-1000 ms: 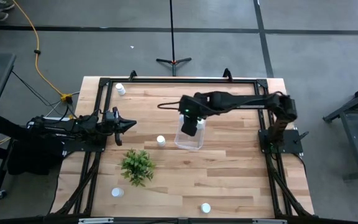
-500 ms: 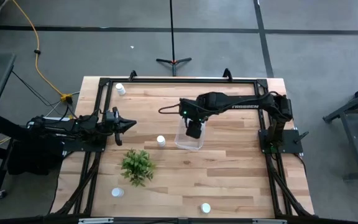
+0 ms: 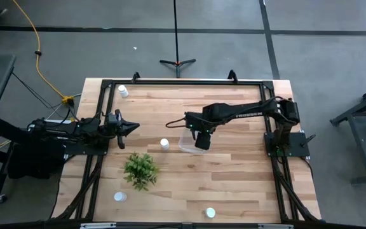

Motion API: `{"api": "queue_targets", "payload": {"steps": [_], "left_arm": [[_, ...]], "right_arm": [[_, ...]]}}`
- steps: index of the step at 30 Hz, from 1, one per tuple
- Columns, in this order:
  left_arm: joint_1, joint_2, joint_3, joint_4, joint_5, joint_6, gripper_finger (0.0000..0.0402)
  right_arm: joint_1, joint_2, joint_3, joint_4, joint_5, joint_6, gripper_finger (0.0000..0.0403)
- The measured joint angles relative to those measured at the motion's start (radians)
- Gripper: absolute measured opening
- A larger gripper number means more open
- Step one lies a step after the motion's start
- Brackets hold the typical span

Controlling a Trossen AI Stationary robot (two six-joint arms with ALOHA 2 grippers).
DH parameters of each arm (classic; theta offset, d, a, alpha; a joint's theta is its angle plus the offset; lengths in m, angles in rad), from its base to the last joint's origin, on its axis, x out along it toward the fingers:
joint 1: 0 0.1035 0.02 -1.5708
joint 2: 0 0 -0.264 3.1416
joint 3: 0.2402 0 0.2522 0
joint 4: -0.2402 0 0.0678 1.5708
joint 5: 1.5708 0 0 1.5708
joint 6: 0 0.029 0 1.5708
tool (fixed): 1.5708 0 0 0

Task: Pick and place pill bottles into a basket
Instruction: Put the white medicine bottle into the transparent bin

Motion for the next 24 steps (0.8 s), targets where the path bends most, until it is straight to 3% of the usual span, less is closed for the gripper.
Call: {"api": "queue_targets", "payload": {"steps": [24], "left_arm": [[0.0, 0.0, 0.0, 0.0, 0.0, 0.0, 0.0046]], "right_arm": [[-0.021, 0.004, -0.014, 0.047, 0.051, -0.116, 0.0147]]}}
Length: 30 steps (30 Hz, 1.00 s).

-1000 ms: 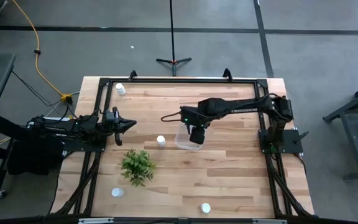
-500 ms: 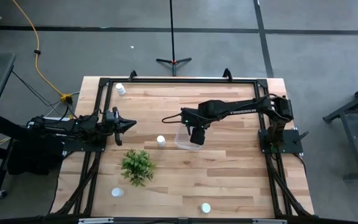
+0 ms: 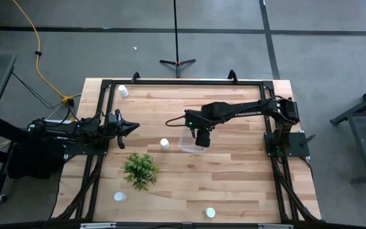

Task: Pick and place pill bottles into a basket
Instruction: Put the white medicine bottle into the transparent bin

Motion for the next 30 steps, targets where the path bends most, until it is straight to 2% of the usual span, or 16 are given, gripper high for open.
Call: {"api": "queue_targets", "payload": {"steps": [15, 23, 30], "left_arm": [[0.0, 0.0, 0.0, 0.0, 0.0, 0.0, 0.0046], [0.0, 0.0, 0.0, 0.0, 0.0, 0.0, 0.0046], [0.0, 0.0, 0.0, 0.0, 0.0, 0.0, 0.0046]], "right_arm": [[-0.009, 0.021, 0.0, 0.077, -0.049, -0.086, 0.0149], [-0.009, 0.021, 0.0, -0.012, -0.028, -0.063, 0.0145], [-0.008, 0.037, 0.0, -0.008, -0.031, -0.057, 0.0149]]}}
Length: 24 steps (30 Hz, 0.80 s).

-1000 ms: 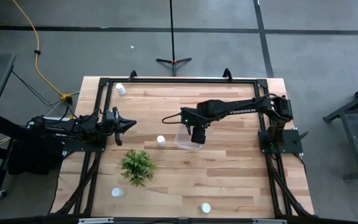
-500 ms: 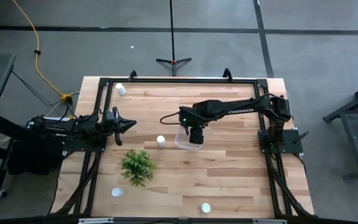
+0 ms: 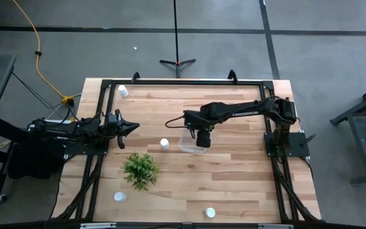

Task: Pick and place pill bottles into a basket
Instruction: Put the white medicine bottle into the transparent bin

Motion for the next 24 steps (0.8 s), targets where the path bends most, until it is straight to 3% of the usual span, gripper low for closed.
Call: {"api": "queue_targets", "payload": {"steps": [10, 24], "left_arm": [[0.0, 0.0, 0.0, 0.0, 0.0, 0.0, 0.0046], [0.0, 0.0, 0.0, 0.0, 0.0, 0.0, 0.0046]], "right_arm": [[-0.001, 0.025, 0.0, -0.007, -0.007, 0.013, 0.0147], [0.0, 0.025, 0.0, -0.029, -0.011, -0.009, 0.0184]]}}
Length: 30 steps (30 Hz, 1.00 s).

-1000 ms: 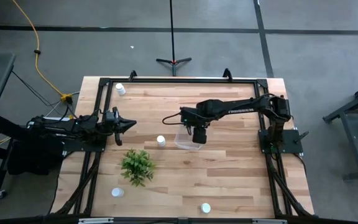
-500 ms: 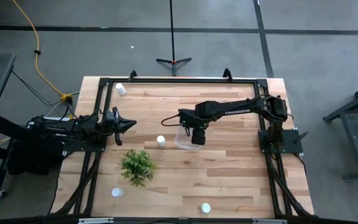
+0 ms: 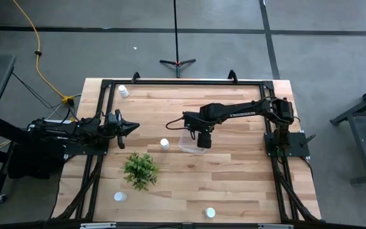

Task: Pick and place pill bottles into a basket
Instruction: Put the white medicine bottle into the transparent bin

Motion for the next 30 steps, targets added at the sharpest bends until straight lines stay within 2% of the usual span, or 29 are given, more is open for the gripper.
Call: {"api": "queue_targets", "payload": {"steps": [9, 22, 30], "left_arm": [[0.0, 0.0, 0.0, 0.0, 0.0, 0.0, 0.0046], [0.0, 0.0, 0.0, 0.0, 0.0, 0.0, 0.0046], [0.0, 0.0, 0.0, 0.0, 0.0, 0.0, 0.0046]], "right_arm": [[0.0, 0.0, 0.0, 0.0, 0.0, 0.009, 0.0242], [0.0, -0.002, 0.148, -0.053, 0.02, 0.015, 0.0244], [0.048, -0.002, 0.227, -0.066, -0.099, -0.074, 0.0237]]}}
